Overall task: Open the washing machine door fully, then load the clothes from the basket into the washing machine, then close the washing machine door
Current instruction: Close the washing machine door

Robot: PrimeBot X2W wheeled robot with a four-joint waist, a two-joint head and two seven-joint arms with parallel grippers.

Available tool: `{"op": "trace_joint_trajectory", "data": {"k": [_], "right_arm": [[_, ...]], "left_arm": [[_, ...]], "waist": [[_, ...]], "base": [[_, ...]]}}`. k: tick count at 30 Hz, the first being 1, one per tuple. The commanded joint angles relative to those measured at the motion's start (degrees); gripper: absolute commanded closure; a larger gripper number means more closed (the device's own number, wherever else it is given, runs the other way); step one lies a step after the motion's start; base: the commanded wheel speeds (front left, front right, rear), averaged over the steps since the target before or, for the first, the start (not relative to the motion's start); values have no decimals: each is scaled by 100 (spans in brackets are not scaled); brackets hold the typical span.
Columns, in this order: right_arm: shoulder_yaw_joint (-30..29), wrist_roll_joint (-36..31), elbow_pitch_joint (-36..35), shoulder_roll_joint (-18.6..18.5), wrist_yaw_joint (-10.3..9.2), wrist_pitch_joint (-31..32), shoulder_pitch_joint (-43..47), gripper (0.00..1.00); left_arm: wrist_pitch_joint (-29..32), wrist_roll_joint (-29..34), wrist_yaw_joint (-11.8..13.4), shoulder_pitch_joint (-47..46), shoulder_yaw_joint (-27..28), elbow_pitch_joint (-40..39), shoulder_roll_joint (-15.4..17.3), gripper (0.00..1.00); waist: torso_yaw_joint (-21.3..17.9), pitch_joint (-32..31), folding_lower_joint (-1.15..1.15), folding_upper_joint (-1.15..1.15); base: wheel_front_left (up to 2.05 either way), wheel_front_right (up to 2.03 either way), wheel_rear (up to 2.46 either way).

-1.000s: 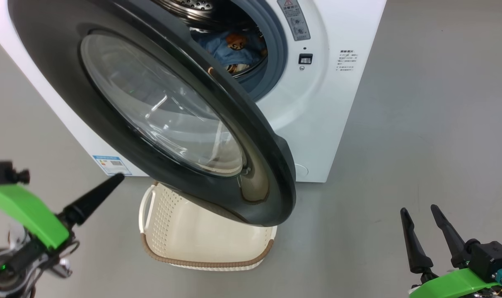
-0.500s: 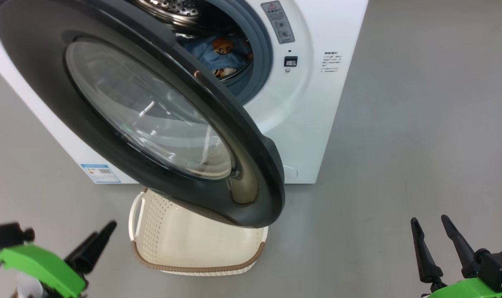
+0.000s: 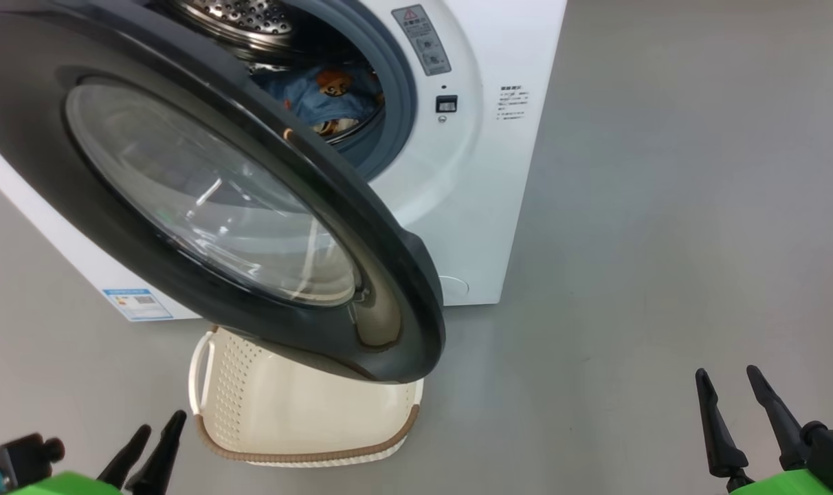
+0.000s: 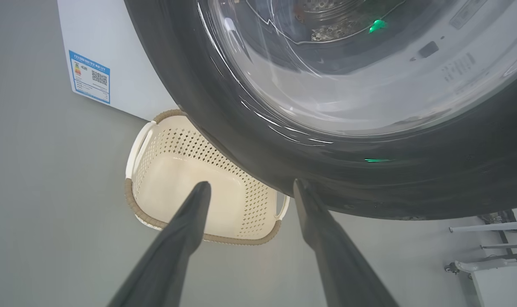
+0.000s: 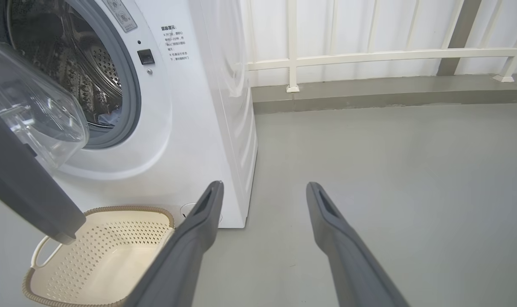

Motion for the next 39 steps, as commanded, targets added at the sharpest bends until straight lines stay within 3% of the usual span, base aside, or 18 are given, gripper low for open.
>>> {"op": "trace_joint_trajectory", "data": {"k": [1,8,10,11,16,26,32,39], "right_arm": [[101,-11,-161,-100,9,-28,-26,0],[56,-13,-169,-81,9,-28,-52,0],[24,-16,-174,-78,9,-28,-46,0],[24,-16,-174,-78,9,-28,-46,0],[-28,-16,-191,-67,9,-28,-42,0],[-88,-17,-205,-57,9,-28,-24,0],[-77,-14,-190,-42,9,-28,-22,0],[-61,6,-151,-31,9,-28,-39,0]], "left_arm": [[-281,171,-17,-138,93,7,316,0],[-678,563,-17,-148,-86,263,290,0],[-688,1099,-17,-78,571,285,51,0],[-688,1099,-17,-78,571,285,51,0],[-690,2265,-17,286,1515,101,-469,0],[-691,4180,-17,817,2575,-451,-1354,0],[-691,4836,-17,1009,3147,-652,-1880,0],[-691,5056,-17,1082,3256,-520,-2135,0]], "waist": [[-49,18,0,0],[-159,21,0,0],[-179,5,0,0],[-179,5,0,0],[-207,-24,0,0],[-195,-93,0,0],[-168,-121,0,0],[-159,-157,0,0]], "base": [[0,0,0],[0,0,0],[0,0,0],[0,0,0],[0,0,0],[0,0,0],[0,0,0],[0,0,0]]}}
